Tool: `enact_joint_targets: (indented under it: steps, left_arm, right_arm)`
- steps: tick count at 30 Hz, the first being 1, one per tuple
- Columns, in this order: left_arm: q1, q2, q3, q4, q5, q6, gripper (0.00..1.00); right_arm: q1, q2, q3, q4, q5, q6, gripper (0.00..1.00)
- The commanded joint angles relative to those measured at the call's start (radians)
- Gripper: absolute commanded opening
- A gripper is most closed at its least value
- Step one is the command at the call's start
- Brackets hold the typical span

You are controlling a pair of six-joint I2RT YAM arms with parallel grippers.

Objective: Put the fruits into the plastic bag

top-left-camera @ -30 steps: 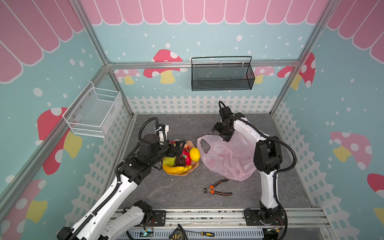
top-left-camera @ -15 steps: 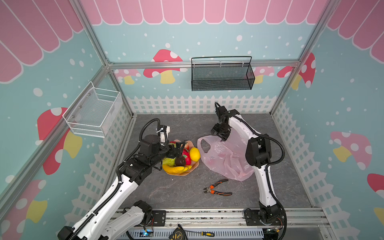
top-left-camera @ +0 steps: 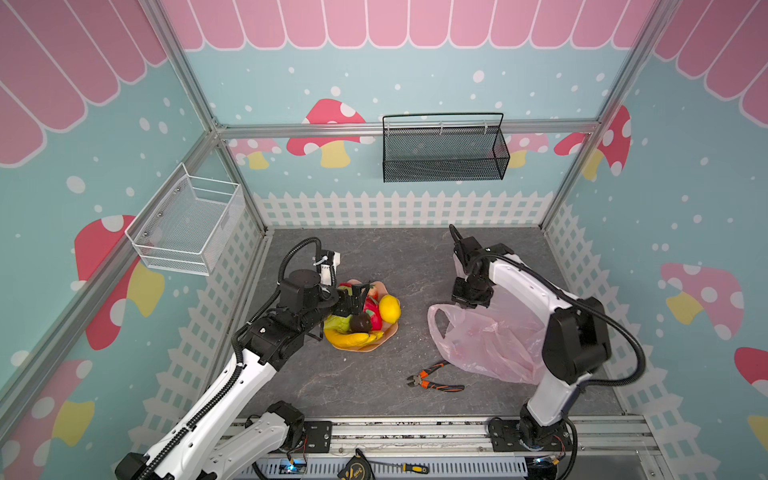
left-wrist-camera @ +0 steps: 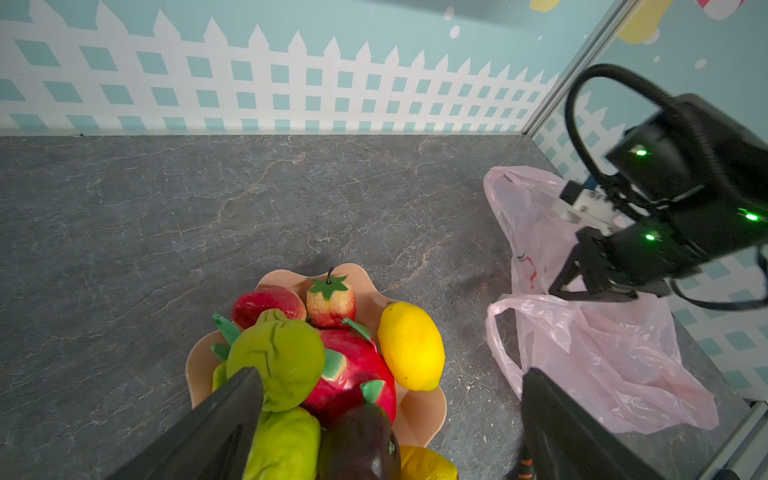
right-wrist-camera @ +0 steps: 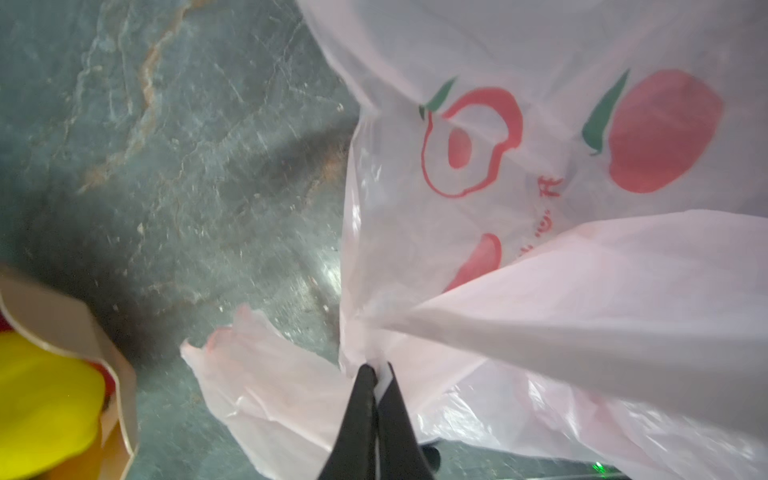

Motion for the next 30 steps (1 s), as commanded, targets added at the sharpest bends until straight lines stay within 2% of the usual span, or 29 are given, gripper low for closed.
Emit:
enact_joint_targets:
  steps: [1, 5, 10, 13, 19, 23, 30]
  left_arm:
    - [0.004, 0.0, 0.002, 0.013, -0.002, -0.002, 0.97]
    - [0.004, 0.018, 0.005, 0.019, 0.024, -0.03, 0.96]
    - [0.004, 0.036, 0.02, 0.021, 0.071, -0.091, 0.96]
    - [0.004, 0.051, 0.035, 0.025, 0.119, -0.149, 0.96]
    - [0.004, 0.09, 0.026, 0.112, 0.22, -0.328, 0.96]
    - [0.004, 0.088, 0.051, 0.107, 0.217, -0.335, 0.95]
    - [-0.005, 0.059, 0.015, 0.115, 0.251, -0.308, 0.96]
  right_arm:
    - [0.019, -0.128, -0.11, 0.095, 0.048, -0.051, 0.0]
    - [0.043, -0.27, -0.189, 0.166, 0.069, -0.131, 0.0]
    - [0.112, -0.392, -0.151, 0.296, 0.094, -0.31, 0.0]
    - [0.151, -0.408, -0.091, 0.331, 0.083, -0.423, 0.0]
    - [0.233, -0.383, -0.007, 0.302, 0.042, -0.573, 0.0]
    - [0.253, -0.398, -0.044, 0.239, 0.108, -0.582, 0.0]
    - [0.267, -0.444, -0.197, 0.142, 0.135, -0.444, 0.0]
